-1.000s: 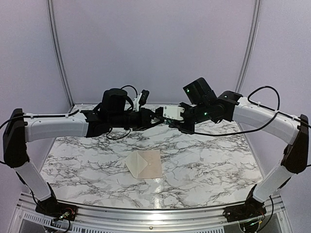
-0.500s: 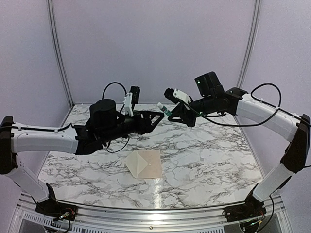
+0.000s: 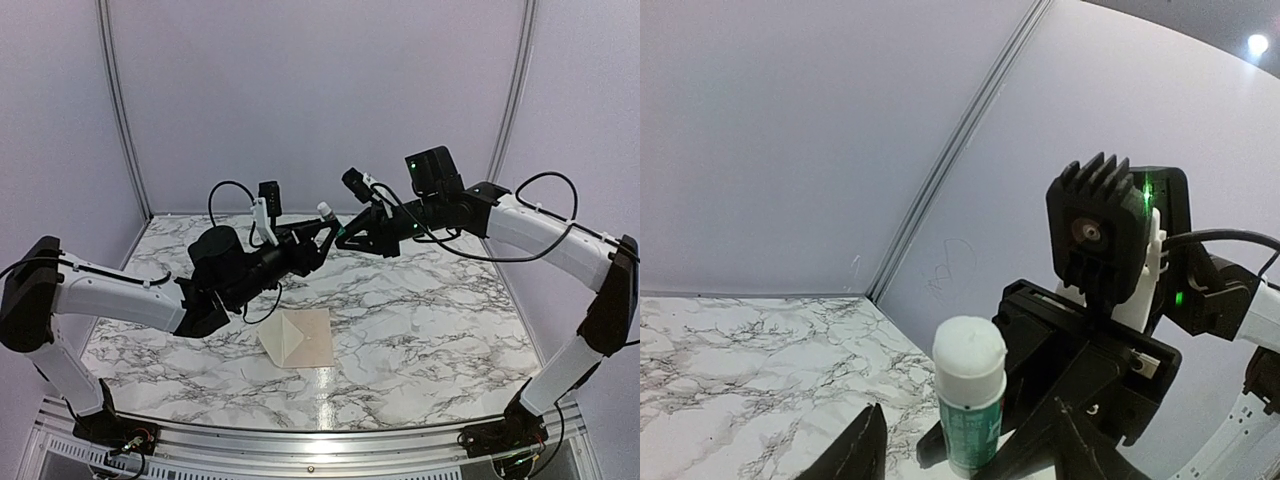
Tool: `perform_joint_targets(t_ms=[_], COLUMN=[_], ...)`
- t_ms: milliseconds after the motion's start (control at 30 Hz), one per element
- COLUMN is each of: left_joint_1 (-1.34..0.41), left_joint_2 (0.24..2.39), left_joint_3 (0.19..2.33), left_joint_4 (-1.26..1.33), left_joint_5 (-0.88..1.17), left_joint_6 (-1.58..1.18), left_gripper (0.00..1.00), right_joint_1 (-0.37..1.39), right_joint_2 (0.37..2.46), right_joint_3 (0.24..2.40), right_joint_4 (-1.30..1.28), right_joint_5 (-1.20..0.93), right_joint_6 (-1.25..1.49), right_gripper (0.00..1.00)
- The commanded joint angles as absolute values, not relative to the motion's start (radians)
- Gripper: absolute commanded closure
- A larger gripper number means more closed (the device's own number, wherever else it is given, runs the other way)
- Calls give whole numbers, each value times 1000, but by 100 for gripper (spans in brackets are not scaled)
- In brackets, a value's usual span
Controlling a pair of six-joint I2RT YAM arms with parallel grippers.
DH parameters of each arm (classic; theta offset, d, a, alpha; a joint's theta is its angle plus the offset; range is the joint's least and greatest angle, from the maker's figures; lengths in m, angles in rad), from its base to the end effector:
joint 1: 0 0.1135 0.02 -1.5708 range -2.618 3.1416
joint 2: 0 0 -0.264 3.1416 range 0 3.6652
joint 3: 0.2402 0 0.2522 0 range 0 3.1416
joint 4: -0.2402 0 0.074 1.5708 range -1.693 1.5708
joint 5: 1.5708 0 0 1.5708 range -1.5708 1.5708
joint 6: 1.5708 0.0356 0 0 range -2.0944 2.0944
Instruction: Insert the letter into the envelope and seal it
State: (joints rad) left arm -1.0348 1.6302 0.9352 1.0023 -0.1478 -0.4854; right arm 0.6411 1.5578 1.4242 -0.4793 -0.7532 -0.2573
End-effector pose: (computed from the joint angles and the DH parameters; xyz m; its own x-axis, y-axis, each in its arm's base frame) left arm 0.1916 -0.3123 0.2993 -0.2267 -0.5220 -0.8223 0.7608 0.4322 -0.4841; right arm 0.2652 0.2283 0.3468 -0.2207 -0.3963 -0.8912 -0.9729 0.1543 0.1723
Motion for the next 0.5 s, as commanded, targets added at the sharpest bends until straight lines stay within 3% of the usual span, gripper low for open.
perform_joint_targets(t_ms=[0, 467], left_joint_1=[-1037, -1028], left_joint_2=[1680, 1738], left_joint_3=[978, 1017], left_joint_4=[1113, 1161], left_joint_5=[-128, -63], left_joint_6=[-493, -510], left_gripper=[44, 74], right_joint_1=[638, 638], right_joint_2=[1555, 1564], right_joint_3=[1420, 1409], right_joint_4=[-436, -419], right_joint_5=[-841, -883], right_joint_6=[-217, -199], right_gripper=[97, 94])
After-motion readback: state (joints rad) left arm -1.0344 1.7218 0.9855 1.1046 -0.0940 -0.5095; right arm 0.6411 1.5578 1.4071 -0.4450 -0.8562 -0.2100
